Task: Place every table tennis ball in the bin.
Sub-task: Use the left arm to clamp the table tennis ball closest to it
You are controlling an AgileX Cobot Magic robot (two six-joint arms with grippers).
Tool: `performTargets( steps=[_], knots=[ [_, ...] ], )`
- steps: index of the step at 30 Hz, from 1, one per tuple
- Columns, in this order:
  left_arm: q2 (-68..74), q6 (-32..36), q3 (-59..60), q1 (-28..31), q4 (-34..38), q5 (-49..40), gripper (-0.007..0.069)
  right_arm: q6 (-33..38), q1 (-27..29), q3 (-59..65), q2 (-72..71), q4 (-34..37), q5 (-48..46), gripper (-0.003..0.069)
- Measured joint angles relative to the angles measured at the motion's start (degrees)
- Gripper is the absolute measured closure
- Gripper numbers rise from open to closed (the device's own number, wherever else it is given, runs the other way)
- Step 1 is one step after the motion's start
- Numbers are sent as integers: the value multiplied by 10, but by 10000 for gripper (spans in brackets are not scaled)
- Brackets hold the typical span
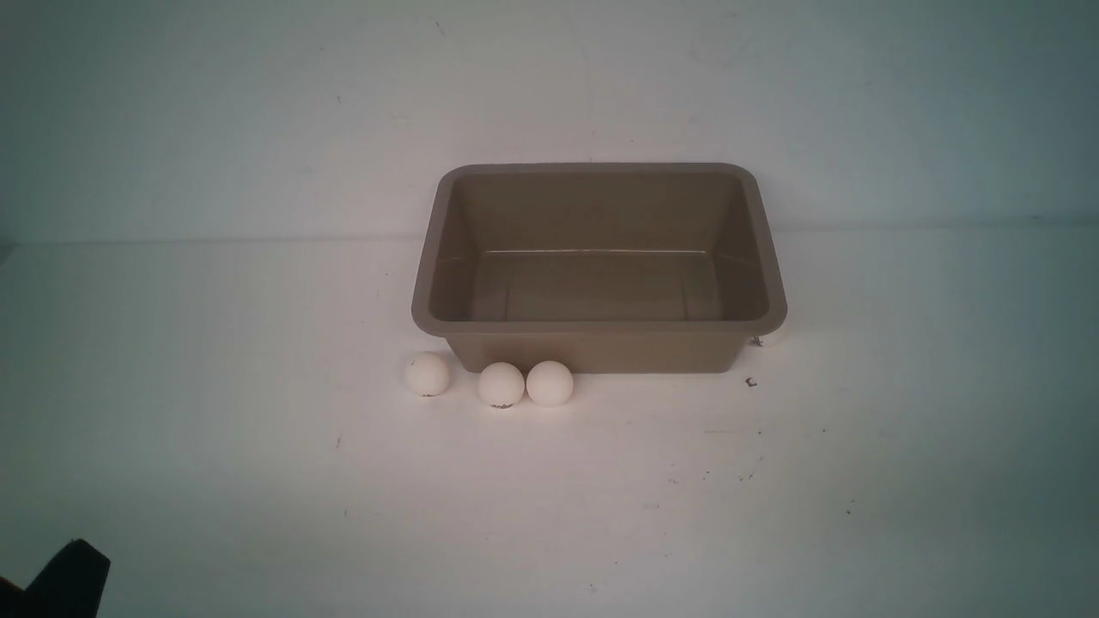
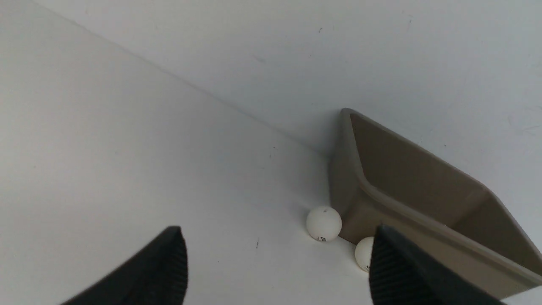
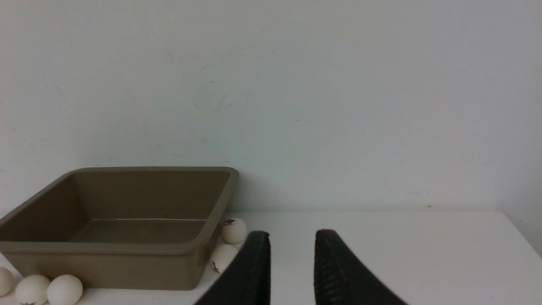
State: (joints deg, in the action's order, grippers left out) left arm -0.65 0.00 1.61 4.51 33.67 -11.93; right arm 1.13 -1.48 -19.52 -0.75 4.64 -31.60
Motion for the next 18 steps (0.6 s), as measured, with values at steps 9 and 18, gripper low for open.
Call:
performTargets(
  steps=[9,18],
  knots=[
    [0,64,-40,0,20,-56,104,0,0,0,0,3,-6,515],
    [8,142,-146,0,49,-151,104,0,0,0,0,33,7,512]
  ],
)
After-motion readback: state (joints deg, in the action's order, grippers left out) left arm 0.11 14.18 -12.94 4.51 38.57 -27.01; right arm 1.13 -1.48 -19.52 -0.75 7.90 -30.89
